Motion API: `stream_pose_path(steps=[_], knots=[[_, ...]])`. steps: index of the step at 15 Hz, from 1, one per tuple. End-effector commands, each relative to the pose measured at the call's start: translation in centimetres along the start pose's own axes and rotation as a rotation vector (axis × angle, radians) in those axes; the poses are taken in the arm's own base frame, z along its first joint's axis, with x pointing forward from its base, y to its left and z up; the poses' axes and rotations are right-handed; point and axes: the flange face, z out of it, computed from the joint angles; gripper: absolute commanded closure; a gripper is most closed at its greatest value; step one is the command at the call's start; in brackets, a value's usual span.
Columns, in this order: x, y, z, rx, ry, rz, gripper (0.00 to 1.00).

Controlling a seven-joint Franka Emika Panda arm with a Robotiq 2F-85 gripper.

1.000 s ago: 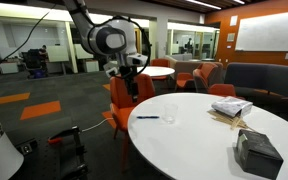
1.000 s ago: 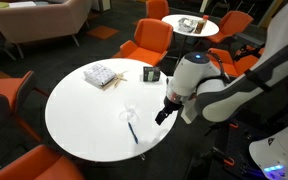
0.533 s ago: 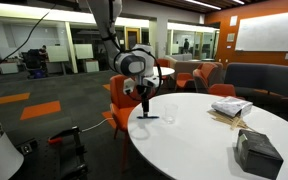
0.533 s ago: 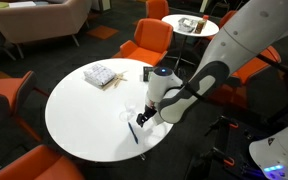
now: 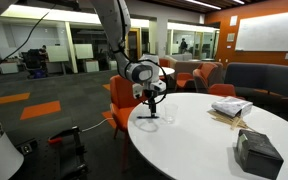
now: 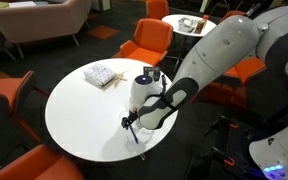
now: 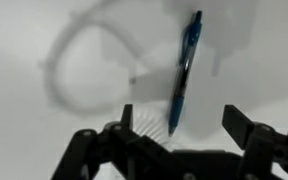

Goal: Take the pen from the table and put it in the cup

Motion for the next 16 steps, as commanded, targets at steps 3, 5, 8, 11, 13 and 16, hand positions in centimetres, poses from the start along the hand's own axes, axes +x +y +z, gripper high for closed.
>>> stream_pose_path(steps=[3,5,8,11,13,16], knots=[[0.9,-2.1,1.7,-0.032,-0.036,0.010,0.35],[1.2,-2.2,2.1,-0.038,-0.037,0.013,0.39],[1.7,-1.7,2.6,-0.042,-0.037,0.026,0.67],[1.8,-1.2,3.0,-0.044,-0.043,0.027,0.92],[1.6,-1.1,3.4,-0.042,-0.050,0.026,1.00],[1.6,-1.1,3.4,-0.043,-0.050,0.021,0.99]])
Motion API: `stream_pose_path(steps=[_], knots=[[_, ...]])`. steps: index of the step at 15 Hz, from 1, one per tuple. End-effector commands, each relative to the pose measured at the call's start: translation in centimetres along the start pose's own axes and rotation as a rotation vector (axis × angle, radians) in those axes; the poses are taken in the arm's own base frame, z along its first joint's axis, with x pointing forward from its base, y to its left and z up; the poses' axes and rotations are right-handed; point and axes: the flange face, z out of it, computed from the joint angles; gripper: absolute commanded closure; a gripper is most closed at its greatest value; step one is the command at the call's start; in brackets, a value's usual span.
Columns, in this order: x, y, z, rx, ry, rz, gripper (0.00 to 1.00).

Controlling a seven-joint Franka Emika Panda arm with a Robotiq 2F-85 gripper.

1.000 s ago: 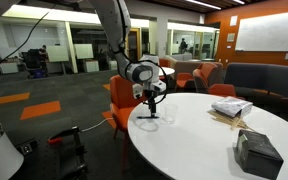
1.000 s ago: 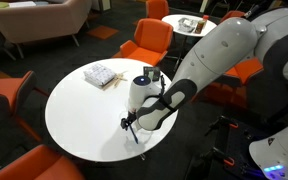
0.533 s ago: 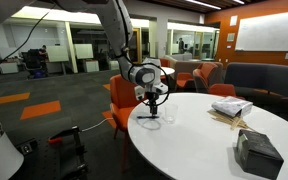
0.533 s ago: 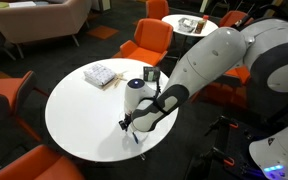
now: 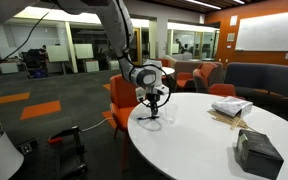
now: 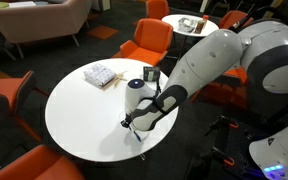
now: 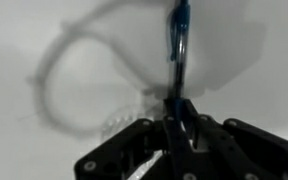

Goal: Take the pen from the table and put it in the cup

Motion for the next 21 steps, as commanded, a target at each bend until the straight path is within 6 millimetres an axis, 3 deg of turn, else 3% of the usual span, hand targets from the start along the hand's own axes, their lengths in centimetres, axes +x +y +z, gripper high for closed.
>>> stream_pose_path(steps=[1,8,14,18,21], knots=[[0.1,-0.2,0.2,-0.001,-0.020,0.021,0.99],[-0.4,-0.5,-1.7,0.028,0.005,-0.041,0.99],[-0.3,-0.5,-8.0,0.083,0.110,-0.163,0.99],[-0.1,0.9,-11.8,0.093,0.125,-0.228,0.99],[0.8,2.4,-13.5,0.108,0.143,-0.260,0.99]])
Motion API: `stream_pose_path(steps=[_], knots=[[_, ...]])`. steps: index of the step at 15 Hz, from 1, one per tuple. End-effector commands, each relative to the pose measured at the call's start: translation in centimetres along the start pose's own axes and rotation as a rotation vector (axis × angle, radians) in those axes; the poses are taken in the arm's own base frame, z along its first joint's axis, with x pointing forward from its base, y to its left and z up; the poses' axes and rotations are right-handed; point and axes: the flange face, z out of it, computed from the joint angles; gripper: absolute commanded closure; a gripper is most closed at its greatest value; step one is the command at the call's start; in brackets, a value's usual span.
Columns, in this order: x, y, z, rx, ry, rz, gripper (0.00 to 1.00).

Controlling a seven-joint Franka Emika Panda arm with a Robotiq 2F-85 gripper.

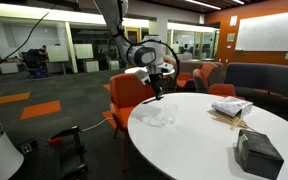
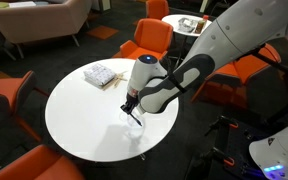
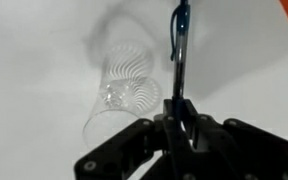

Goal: Take the pen from the table and put it in the cup

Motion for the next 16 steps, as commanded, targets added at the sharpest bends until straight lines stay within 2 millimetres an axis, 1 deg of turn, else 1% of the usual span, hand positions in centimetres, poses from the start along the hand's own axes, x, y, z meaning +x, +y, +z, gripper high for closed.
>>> stream_pose_path(steps=[1,5,9,12,14,16], knots=[[0.2,1.7,-1.9,0.021,0.015,-0.052,0.99],[1.9,3.4,-3.3,0.048,0.048,-0.097,0.99],[4.4,4.6,-4.3,0.076,0.103,-0.165,0.99],[6.6,5.3,-5.2,0.116,0.191,-0.285,0.99],[7.6,5.8,-5.8,0.133,0.253,-0.381,0.99],[8.1,6.5,-5.8,0.157,0.303,-0.477,0.99]])
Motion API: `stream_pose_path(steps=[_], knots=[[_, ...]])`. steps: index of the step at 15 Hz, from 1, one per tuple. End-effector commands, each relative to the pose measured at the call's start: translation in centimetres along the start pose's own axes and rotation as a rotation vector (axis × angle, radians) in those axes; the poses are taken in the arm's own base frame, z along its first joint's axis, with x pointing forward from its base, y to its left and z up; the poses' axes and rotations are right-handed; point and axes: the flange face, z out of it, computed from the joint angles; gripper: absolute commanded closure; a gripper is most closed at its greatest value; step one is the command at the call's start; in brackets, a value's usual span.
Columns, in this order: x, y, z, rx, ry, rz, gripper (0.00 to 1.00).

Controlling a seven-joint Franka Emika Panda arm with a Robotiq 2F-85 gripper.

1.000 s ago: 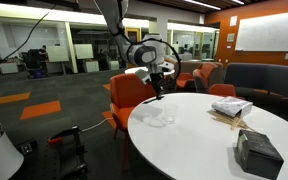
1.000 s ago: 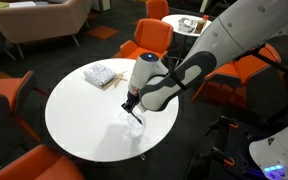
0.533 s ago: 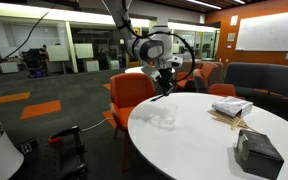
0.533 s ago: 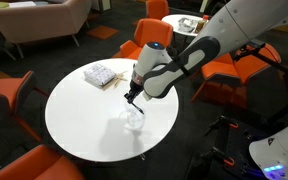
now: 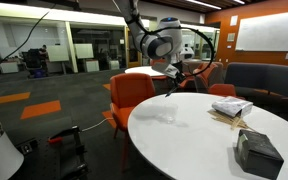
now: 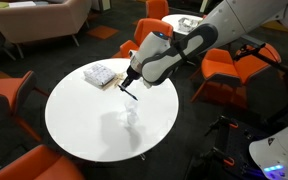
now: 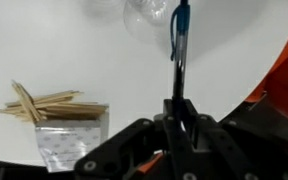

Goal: Take the pen from the table and put it in the cup

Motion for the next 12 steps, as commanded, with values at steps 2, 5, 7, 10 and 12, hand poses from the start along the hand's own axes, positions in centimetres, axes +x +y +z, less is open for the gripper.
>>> stream_pose_path(steps=[2,5,7,10,12], knots=[[0.3,1.1,0.8,0.093,0.119,-0.190,0.99],[-0.7,1.6,1.7,0.179,0.167,-0.315,0.99],[-1.5,2.4,1.9,0.225,0.195,-0.413,0.99],[-2.8,3.7,1.8,0.282,0.250,-0.553,0.99],[-3.7,3.9,1.9,0.322,0.300,-0.635,0.99]])
